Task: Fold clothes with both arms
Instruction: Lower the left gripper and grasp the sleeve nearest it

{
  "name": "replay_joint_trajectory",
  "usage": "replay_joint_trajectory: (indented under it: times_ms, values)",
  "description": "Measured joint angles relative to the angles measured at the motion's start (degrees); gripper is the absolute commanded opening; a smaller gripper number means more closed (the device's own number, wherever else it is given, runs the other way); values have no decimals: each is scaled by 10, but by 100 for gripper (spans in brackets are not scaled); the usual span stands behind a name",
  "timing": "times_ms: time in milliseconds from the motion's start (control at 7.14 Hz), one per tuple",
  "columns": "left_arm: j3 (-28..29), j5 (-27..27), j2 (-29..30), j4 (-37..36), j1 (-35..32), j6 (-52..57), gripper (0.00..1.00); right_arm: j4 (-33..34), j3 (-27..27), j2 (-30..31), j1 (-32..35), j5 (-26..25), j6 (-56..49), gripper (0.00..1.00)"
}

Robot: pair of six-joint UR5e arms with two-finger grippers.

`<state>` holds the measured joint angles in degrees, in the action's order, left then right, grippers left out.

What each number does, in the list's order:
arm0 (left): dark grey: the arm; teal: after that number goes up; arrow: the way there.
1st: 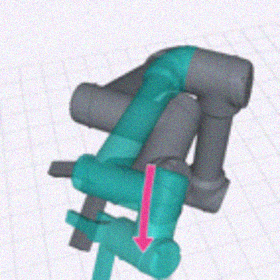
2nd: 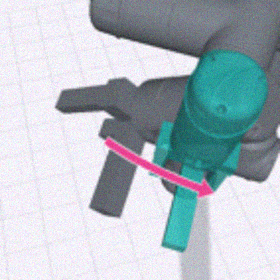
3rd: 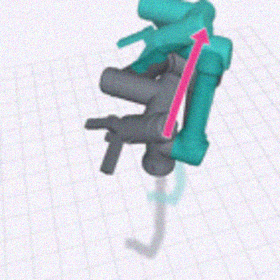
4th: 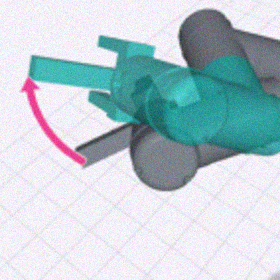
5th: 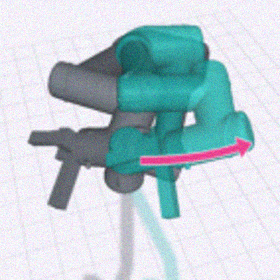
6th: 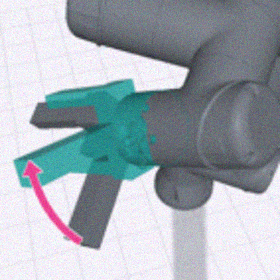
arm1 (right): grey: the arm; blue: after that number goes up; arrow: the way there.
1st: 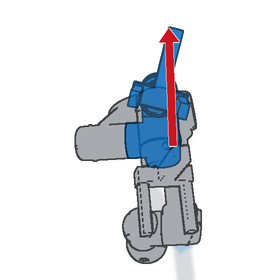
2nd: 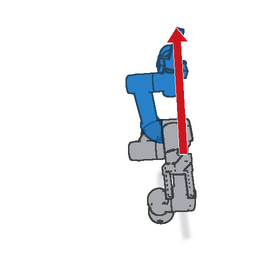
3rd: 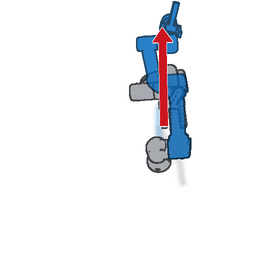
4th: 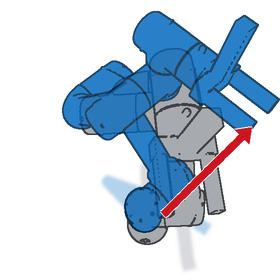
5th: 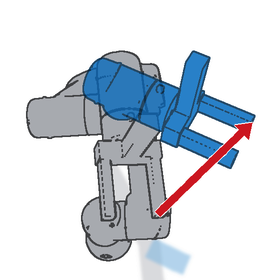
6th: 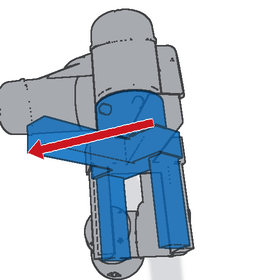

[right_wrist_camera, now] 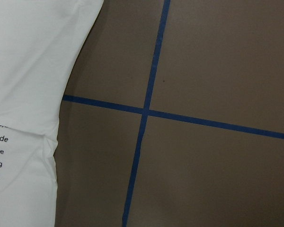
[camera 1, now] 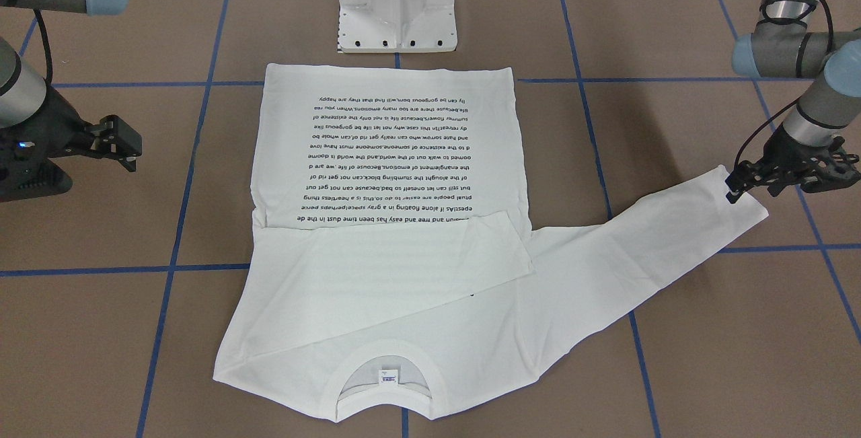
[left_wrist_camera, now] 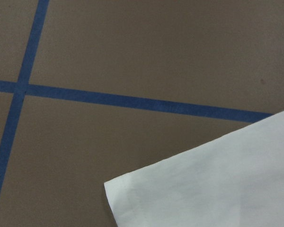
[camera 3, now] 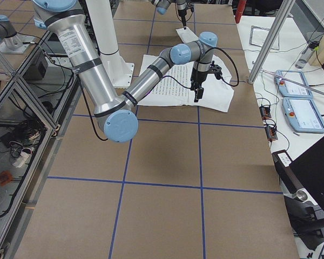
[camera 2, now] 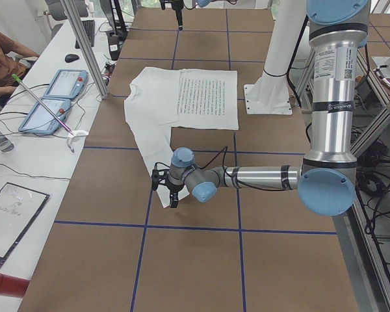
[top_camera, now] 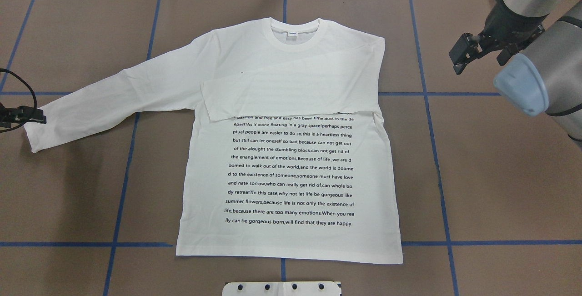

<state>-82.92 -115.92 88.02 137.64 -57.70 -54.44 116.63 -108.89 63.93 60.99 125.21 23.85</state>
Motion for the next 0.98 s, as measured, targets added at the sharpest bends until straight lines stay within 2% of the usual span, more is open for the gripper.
replay_joint_trajectory:
  times_ms: [840,980]
  values:
    - [7,-1,-6,7,6,-4,90,0,-6,0,-1,-2,5,100]
    - [8,-1,-6,7,8,-4,86,0,-6,0,-1,-3,5,100]
